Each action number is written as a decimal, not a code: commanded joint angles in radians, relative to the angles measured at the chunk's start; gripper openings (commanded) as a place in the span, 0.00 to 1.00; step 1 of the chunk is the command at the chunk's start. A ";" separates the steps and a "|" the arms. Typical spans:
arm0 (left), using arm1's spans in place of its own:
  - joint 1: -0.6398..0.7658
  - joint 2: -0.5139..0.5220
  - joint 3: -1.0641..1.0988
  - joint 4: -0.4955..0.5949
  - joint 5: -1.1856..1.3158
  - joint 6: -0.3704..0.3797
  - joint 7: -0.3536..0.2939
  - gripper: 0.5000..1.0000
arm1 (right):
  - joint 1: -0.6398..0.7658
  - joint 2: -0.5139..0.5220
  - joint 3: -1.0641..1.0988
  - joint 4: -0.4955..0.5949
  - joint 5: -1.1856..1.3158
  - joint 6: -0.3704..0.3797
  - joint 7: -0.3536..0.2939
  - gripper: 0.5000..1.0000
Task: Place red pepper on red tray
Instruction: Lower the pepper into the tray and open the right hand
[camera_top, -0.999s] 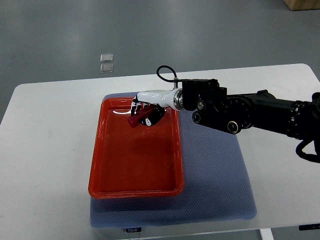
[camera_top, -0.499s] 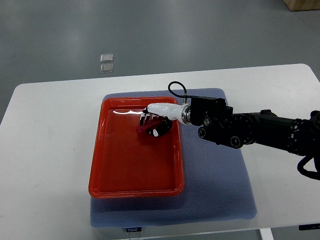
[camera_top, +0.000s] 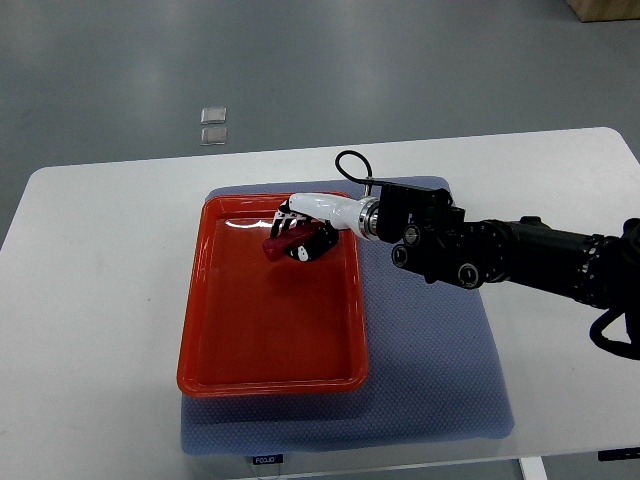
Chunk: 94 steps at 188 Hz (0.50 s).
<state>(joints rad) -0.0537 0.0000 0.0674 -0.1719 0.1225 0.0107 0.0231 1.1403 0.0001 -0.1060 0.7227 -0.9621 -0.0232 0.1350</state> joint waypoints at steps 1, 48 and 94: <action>0.000 0.000 0.000 -0.001 0.000 0.002 0.000 1.00 | -0.001 0.000 0.002 0.000 0.000 -0.001 0.000 0.35; 0.000 0.000 0.000 -0.001 -0.001 0.000 0.000 1.00 | -0.007 0.000 0.028 0.003 0.002 -0.001 0.001 0.36; 0.000 0.000 0.000 -0.001 0.000 0.000 0.000 1.00 | -0.001 0.000 0.176 0.003 0.046 -0.001 0.001 0.52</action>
<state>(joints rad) -0.0537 0.0000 0.0674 -0.1734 0.1221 0.0114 0.0231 1.1335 0.0000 -0.0195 0.7256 -0.9461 -0.0250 0.1364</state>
